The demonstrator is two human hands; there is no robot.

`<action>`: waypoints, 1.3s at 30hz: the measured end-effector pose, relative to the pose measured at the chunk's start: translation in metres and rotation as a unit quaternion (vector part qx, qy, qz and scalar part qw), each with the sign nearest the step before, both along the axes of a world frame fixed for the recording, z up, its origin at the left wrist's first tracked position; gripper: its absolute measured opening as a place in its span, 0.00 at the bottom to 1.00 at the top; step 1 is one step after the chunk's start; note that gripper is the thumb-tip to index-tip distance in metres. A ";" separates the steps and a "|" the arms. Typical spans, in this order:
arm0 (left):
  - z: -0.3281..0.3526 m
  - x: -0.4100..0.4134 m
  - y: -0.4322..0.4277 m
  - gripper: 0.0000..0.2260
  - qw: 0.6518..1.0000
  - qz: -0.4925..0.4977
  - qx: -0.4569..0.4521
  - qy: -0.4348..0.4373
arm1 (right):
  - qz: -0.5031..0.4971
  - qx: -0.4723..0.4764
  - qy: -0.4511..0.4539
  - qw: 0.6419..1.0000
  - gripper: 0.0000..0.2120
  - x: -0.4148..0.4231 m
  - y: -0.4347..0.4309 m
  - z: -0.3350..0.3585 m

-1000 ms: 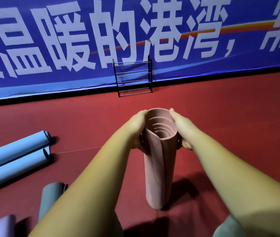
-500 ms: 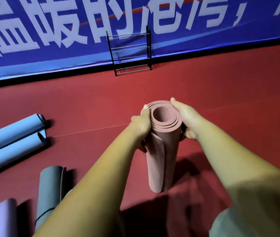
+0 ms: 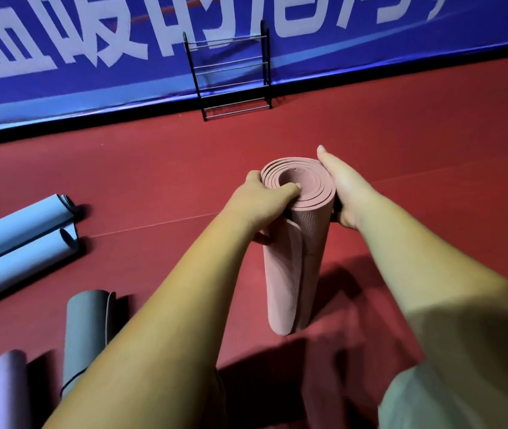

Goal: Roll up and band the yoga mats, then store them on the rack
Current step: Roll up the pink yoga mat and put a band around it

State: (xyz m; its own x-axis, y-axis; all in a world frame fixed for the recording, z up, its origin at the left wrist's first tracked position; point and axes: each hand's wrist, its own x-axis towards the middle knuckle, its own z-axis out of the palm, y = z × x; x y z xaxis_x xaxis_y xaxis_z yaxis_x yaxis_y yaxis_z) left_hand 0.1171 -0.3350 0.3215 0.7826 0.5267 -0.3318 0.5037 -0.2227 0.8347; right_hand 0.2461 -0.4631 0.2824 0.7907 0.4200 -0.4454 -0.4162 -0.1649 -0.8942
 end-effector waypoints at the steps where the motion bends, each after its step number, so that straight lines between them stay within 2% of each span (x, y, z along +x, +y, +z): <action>1: -0.001 0.002 0.000 0.20 1.000 0.007 0.020 -0.010 | -0.001 0.002 -0.004 1.000 0.33 -0.001 0.001 0.000; 4: 0.000 0.004 0.005 0.13 0.996 0.007 0.085 -0.037 | -0.002 -0.012 -0.015 1.000 0.25 -0.007 0.005 0.005; 6: 0.006 0.001 0.010 0.10 0.995 -0.004 0.090 -0.046 | 0.000 -0.017 -0.032 0.999 0.22 -0.012 0.005 0.011; 11: 0.024 -0.004 0.031 0.15 0.995 -0.049 0.072 -0.044 | 0.018 -0.027 -0.093 0.995 0.23 -0.023 0.002 0.022; 14: 0.018 -0.005 0.034 0.19 0.994 -0.059 0.093 -0.015 | 0.012 -0.066 -0.151 0.986 0.30 -0.037 0.001 0.015; 18: 0.010 -0.002 0.031 0.27 0.989 -0.049 0.142 -0.008 | -0.008 -0.068 -0.158 0.985 0.54 -0.045 -0.002 0.006; 20: 0.010 -0.001 0.032 0.31 0.989 -0.030 0.145 -0.008 | 0.006 -0.121 -0.193 0.974 0.56 -0.057 -0.008 0.014; 23: 0.008 0.000 0.036 0.34 0.991 -0.004 0.132 -0.003 | 0.059 -0.178 -0.281 0.941 0.52 -0.070 -0.020 0.015; 25: 0.008 0.000 0.037 0.34 0.992 0.001 0.127 -0.004 | 0.110 -0.208 -0.326 0.916 0.56 -0.075 -0.023 0.008; 27: 0.010 -0.002 0.036 0.33 0.991 -0.005 0.130 -0.007 | 0.103 -0.235 -0.355 0.899 0.58 -0.070 -0.021 0.000; 31: 0.008 -0.002 0.037 0.26 0.989 -0.039 0.139 -0.015 | 0.034 -0.272 -0.373 0.886 0.53 -0.062 -0.016 0.004; 34: 0.008 -0.002 0.039 0.23 0.989 -0.052 0.137 -0.020 | 0.010 -0.276 -0.363 0.890 0.47 -0.065 -0.012 0.007; 37: 0.007 -0.002 0.040 0.22 0.989 -0.059 0.134 -0.023 | 0.027 -0.253 -0.366 0.895 0.39 -0.070 -0.008 0.007; 39: 0.007 -0.003 0.042 0.22 0.989 -0.059 0.130 -0.028 | 0.063 -0.209 -0.335 0.917 0.34 -0.071 -0.007 0.011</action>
State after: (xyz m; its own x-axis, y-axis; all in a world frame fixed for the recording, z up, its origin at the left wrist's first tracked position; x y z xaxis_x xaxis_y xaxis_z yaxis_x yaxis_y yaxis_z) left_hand 0.1139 -0.2926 0.3280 0.8574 0.4917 -0.1520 0.4160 -0.4883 0.7672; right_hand 0.1754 -0.4704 0.2938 0.9029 0.4293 -0.0208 0.2483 -0.5606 -0.7900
